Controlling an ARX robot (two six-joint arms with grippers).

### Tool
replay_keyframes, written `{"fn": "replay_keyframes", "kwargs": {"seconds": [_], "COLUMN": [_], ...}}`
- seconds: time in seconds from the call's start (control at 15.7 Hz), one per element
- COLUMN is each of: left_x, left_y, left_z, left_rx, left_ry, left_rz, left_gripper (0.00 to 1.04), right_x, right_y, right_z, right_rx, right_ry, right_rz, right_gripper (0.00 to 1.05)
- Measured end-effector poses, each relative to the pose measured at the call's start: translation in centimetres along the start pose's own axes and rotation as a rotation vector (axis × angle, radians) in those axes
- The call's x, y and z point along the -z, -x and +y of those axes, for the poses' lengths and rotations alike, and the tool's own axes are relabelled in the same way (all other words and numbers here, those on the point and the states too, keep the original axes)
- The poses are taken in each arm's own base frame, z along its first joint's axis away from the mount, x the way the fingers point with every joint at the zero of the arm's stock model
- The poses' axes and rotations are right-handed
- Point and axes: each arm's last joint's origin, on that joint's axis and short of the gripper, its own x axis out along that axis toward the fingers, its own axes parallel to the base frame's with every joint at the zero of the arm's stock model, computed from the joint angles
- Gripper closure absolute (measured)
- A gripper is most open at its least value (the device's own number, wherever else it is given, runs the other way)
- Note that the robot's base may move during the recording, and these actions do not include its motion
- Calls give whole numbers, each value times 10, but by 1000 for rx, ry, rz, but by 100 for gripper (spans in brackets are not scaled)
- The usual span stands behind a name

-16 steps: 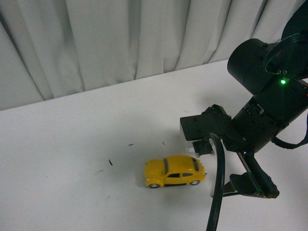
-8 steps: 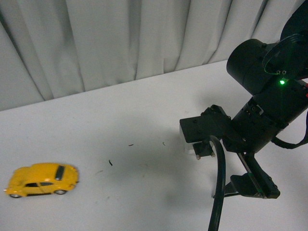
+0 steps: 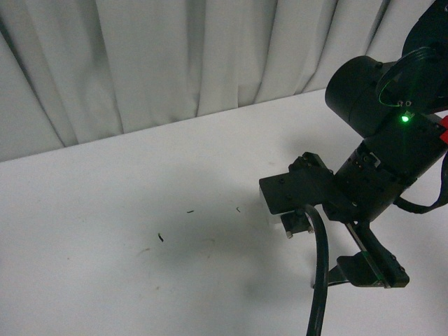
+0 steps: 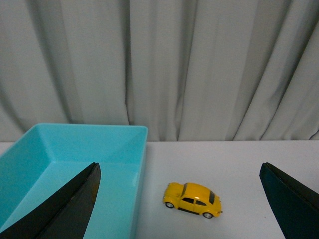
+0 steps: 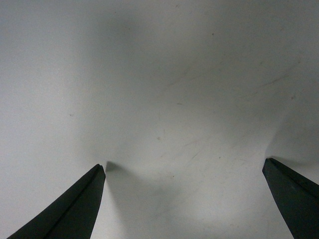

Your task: Wind up and store yellow beetle toy

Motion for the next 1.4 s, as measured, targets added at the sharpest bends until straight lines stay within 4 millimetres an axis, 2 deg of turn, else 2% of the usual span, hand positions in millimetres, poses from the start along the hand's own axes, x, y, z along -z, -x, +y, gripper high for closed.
{"fn": "replay_keyframes", "kwargs": {"seconds": [0.19, 0.25, 0.32, 0.38, 0.51, 0.64, 0.7, 0.76, 0.83, 0.89, 1.02, 1.08, 1.21, 1.4], "left_x": [0, 0, 0, 0, 0, 0, 0, 0, 0, 0, 0, 0, 0, 0], "left_y": [0, 0, 0, 0, 0, 0, 0, 0, 0, 0, 0, 0, 0, 0], "left_z": [0, 0, 0, 0, 0, 0, 0, 0, 0, 0, 0, 0, 0, 0], "left_rx": [0, 0, 0, 0, 0, 0, 0, 0, 1, 0, 0, 0, 0, 0], "left_ry": [0, 0, 0, 0, 0, 0, 0, 0, 0, 0, 0, 0, 0, 0], "left_rz": [0, 0, 0, 0, 0, 0, 0, 0, -1, 1, 0, 0, 0, 0], "left_gripper": [7, 7, 7, 7, 7, 7, 7, 7, 7, 7, 7, 7, 7, 7], "right_x": [-9, -18, -27, -41, -66, -104, -115, -122, -124, -119, -99, -86, -67, -51], "right_y": [3, 9, 16, 30, 66, 136, 160, 172, 180, 181, 181, 179, 166, 142], "right_z": [-7, -13, -22, -39, -66, -93, -95, -97, -90, -71, -36, -20, 3, 37], "right_rx": [-42, -62, -50, 49, 258, 645, 782, 910, 1115, 1244, 1354, 1335, 1276, 1216], "right_ry": [138, 227, 294, 382, 506, 585, 558, 492, 303, 25, -402, -537, -683, -759], "right_rz": [16, 3, -29, -72, -142, -276, -342, -367, -360, -448, -698, -833, -934, -955], "right_gripper": [7, 7, 7, 7, 7, 7, 7, 9, 17, 28, 48, 59, 77, 103]}}
